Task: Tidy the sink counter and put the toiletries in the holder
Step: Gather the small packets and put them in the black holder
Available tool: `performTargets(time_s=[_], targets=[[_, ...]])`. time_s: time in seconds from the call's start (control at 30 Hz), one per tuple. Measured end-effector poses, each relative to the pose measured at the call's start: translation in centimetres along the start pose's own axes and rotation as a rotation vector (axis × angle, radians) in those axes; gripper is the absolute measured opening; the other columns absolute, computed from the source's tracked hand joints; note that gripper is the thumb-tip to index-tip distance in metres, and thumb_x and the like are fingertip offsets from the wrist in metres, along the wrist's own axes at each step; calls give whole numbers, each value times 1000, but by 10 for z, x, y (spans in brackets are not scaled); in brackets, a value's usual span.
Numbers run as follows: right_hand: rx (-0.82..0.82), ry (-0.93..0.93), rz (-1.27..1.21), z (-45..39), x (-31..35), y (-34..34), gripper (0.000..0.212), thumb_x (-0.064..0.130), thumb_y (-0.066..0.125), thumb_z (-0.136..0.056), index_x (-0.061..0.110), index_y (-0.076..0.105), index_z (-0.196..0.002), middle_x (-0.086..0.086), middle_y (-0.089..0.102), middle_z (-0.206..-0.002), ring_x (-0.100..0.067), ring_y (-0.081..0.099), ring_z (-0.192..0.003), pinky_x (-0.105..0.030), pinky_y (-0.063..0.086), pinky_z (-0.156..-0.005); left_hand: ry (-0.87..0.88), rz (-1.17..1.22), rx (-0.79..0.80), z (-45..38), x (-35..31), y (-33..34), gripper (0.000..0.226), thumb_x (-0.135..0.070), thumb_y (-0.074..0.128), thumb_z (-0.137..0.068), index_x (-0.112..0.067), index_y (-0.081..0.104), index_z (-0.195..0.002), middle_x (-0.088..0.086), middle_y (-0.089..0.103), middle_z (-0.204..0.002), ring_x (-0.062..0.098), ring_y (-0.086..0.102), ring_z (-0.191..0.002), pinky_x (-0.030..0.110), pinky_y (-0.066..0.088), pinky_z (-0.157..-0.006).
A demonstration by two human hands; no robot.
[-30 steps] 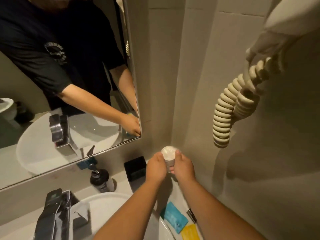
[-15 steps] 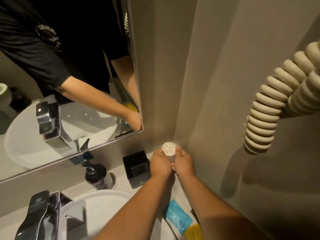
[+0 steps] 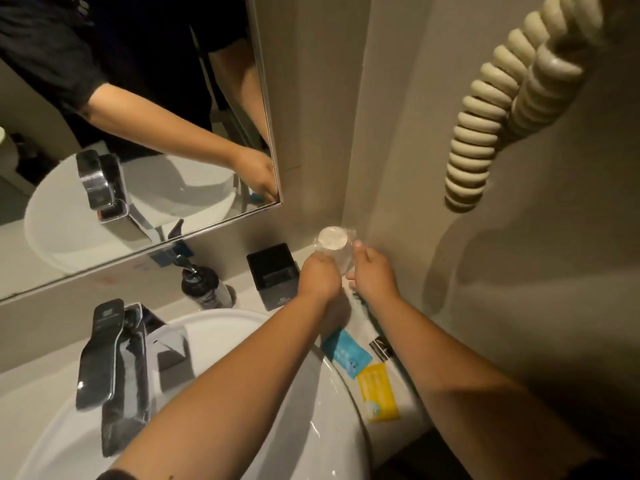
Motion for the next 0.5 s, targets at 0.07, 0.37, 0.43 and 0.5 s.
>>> performTargets(time_s=[0.07, 0.37, 0.43, 0.5], targets=[[-3, -56, 67, 29, 0, -23, 39, 47, 39, -91, 17, 65, -88, -12, 71, -92, -33, 67, -87, -49, 56, -81, 113, -187, 96, 20, 7, -6, 36, -18, 33, -100, -3, 61, -118, 20, 63, -119, 35, 58, -110, 36, 46, -94], [151, 10, 855, 161, -95, -62, 40, 54, 42, -93, 20, 60, -105, -7, 68, -108, -29, 64, -99, -35, 51, -80, 272, -1154, 264, 59, 41, 1, 19, -27, 51, -93, -16, 62, -103, 6, 65, -104, 24, 59, -94, 38, 41, -84], [181, 0, 935, 169, -102, -54, 44, 57, 42, -92, 20, 53, -112, -6, 63, -112, -27, 63, -104, -36, 49, -80, 228, -1285, 304, 57, 42, 10, 20, -28, 53, -90, -19, 63, -104, 3, 65, -103, 25, 59, -100, 43, 34, -96], [163, -19, 959, 169, -105, -48, 45, 57, 44, -92, 19, 49, -115, -6, 60, -114, -26, 62, -106, -37, 50, -80, 169, -1329, 349, 54, 45, 18, 23, -33, 55, -88, -20, 63, -106, 1, 65, -103, 25, 58, -103, 46, 30, -100]])
Point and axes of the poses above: each hand's wrist, its own z-axis away from the middle knuckle, its own y-axis out of the palm, x = y × z, the point moved 1 cm from there along -z, towards the middle knuckle
